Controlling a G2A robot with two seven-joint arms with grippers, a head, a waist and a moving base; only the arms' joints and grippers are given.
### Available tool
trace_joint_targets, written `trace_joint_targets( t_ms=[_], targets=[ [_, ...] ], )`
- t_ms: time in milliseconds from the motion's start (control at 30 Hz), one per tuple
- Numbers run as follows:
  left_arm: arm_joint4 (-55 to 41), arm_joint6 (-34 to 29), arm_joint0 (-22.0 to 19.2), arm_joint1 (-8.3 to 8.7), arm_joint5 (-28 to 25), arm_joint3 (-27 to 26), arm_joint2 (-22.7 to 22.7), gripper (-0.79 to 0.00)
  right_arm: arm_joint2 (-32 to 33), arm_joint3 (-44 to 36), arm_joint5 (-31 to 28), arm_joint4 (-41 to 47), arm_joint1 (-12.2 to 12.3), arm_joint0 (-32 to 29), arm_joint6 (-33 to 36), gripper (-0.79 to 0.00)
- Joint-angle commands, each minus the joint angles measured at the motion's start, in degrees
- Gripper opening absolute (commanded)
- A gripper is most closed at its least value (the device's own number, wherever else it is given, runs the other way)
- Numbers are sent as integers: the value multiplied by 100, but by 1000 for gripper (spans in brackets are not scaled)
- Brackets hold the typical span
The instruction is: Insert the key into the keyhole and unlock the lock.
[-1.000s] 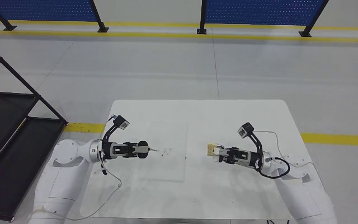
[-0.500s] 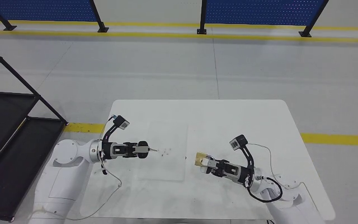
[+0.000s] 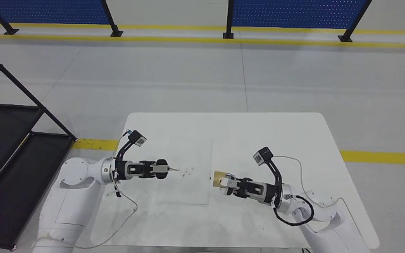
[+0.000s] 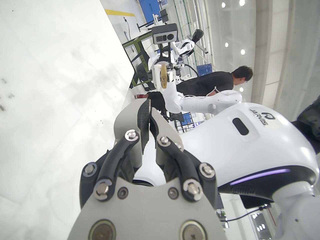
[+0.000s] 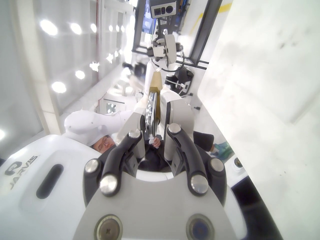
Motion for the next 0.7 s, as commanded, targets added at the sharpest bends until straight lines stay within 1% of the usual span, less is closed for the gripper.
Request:
trace_joint_targets(
  t_ms=[0, 33, 667],
  targets=[
    [0, 0, 0, 0, 0, 0, 0, -785, -43, 34, 21, 107, -6, 24, 43, -785],
    [0, 0, 0, 0, 0, 0, 0, -785, -55, 80, 15, 234, -11, 44, 85, -785],
    [0, 0, 0, 0, 0, 0, 0, -785, -55, 80, 15, 234, -11, 44, 85, -785]
  ],
)
